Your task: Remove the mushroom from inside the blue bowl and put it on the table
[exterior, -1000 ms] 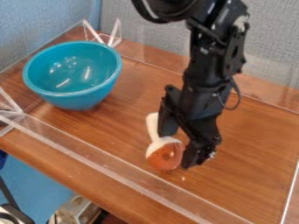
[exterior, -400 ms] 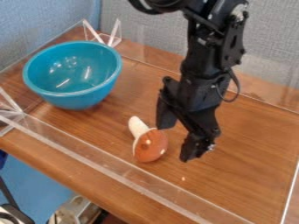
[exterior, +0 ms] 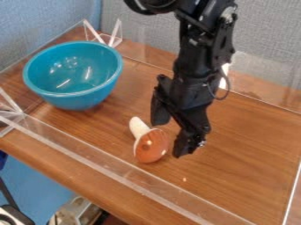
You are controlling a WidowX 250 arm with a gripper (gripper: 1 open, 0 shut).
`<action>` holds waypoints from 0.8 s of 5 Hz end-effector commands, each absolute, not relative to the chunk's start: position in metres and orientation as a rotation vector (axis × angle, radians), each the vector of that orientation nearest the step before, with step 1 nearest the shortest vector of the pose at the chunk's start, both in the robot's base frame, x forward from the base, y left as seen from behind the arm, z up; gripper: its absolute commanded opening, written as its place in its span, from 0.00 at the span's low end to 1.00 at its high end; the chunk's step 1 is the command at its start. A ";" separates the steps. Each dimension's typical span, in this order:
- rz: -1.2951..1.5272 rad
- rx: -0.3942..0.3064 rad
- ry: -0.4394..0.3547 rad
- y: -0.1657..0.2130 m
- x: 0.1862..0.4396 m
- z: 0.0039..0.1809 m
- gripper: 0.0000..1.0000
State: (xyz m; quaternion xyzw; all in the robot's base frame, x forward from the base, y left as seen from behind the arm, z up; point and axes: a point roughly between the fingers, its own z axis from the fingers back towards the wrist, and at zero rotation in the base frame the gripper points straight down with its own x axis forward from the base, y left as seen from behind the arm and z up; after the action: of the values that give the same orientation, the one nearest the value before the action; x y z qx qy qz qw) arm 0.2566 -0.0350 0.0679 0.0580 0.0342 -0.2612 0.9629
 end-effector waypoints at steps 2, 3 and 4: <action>-0.522 0.135 0.047 -0.026 0.267 0.066 1.00; -0.521 0.141 0.056 -0.023 0.269 0.061 1.00; -0.520 0.146 0.062 -0.021 0.270 0.056 1.00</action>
State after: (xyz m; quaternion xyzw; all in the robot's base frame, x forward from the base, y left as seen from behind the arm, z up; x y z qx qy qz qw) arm 0.2622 -0.0237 0.0462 0.0687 0.0518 -0.2638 0.9607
